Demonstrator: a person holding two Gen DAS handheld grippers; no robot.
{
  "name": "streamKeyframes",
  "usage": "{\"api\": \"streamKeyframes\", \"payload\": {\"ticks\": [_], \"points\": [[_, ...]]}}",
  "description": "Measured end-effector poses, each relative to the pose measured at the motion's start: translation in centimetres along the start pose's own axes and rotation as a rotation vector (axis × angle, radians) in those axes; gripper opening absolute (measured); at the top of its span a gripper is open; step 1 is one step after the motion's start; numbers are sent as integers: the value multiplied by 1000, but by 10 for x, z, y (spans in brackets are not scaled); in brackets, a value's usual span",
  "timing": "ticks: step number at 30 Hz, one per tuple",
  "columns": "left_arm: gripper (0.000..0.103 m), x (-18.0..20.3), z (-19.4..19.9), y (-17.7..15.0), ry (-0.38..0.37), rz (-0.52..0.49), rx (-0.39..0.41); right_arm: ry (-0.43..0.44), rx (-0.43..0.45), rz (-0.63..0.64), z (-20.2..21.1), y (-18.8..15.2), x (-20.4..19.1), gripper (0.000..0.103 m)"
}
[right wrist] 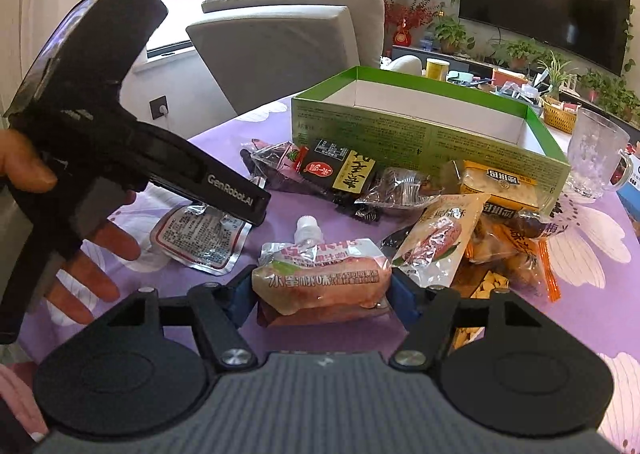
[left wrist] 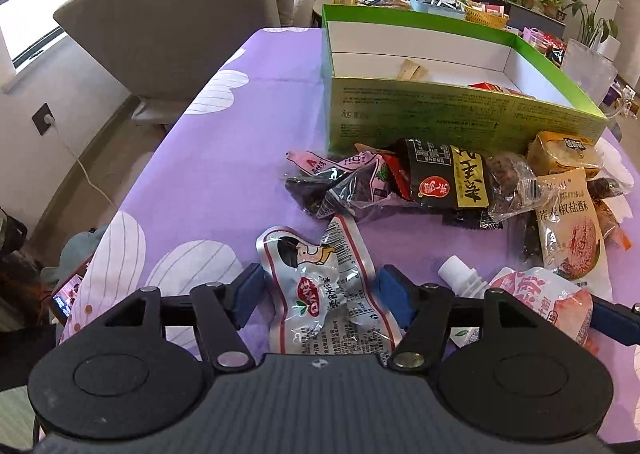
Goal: Organize snacks
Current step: 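Carry both bags into the box and open both tools to release them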
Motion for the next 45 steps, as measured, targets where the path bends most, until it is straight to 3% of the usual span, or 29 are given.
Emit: {"api": "streamKeyframes", "payload": {"ticks": [7,11,21,25,37,45], "points": [[60,0,1,0,7,-1,1,1,7,-6,2,-4,1,39],[55,-5,4,1,-33,8,-13,1,17,-19,2,-4,2,39],[55,-8,58,24,-136,-11,142,-18,110,-11,22,12,3,38],[55,-5,73,36,-138,-29,210,-36,140,-16,28,22,8,38],[55,22,87,97,-188,-66,339,-138,314,-38,43,83,46,38],[55,37,62,128,-196,-87,321,-222,312,-126,16,109,92,38]]}}
Point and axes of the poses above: each gripper's, at about its wrist camera, not at the fingertips, and z roughly against the way its jaws point, x to its right, y to its top, the point moved 6 cm from there along -z, roughly the way its jaws point, and after that the axes turned 2 degrees about -x, right-handed, at the moved point
